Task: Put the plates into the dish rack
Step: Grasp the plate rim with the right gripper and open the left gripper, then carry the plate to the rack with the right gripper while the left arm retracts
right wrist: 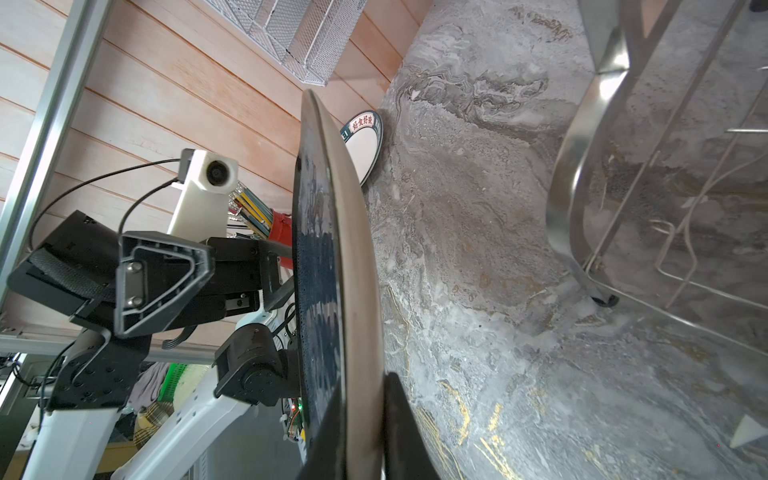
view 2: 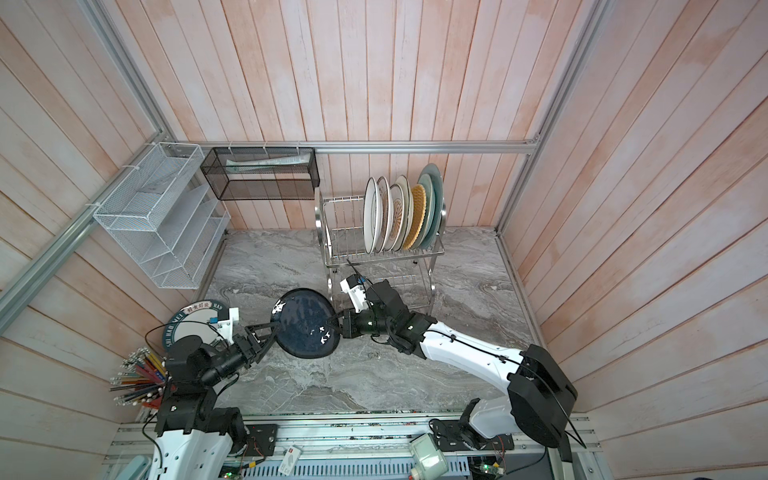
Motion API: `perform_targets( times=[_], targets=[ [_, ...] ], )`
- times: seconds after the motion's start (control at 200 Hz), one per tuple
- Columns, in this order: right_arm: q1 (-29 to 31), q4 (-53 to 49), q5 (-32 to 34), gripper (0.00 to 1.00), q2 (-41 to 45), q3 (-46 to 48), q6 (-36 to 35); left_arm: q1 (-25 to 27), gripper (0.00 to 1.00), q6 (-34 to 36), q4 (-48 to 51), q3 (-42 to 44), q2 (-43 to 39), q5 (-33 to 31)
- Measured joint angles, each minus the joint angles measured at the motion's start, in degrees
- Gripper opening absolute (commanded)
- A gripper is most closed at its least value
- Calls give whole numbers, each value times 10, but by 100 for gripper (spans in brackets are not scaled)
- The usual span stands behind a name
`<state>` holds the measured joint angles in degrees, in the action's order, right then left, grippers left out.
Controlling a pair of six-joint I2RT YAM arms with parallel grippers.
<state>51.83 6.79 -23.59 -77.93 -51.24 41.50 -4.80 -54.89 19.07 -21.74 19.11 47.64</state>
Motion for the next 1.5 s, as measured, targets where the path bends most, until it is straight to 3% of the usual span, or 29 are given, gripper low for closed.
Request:
perform_targets(
  times=[0.425, 0.66, 0.885, 1.235, 1.501],
  targets=[
    [41, -64, 56, 0, 60, -48, -30, 0, 100, 71, -78, -87, 7, -4],
    [51, -133, 101, 0, 46, -197, -72, 0, 100, 101, -202, -110, -8, -1],
    [50, -185, 178, 0, 1, -367, -131, 2, 100, 152, -255, -111, -16, -2],
    [50, -255, 399, 0, -62, -597, -236, 11, 100, 223, -172, -95, -42, -31],
    [46, -262, 570, 0, -84, -636, -327, 16, 100, 254, -100, -95, -49, -59]
  ],
)
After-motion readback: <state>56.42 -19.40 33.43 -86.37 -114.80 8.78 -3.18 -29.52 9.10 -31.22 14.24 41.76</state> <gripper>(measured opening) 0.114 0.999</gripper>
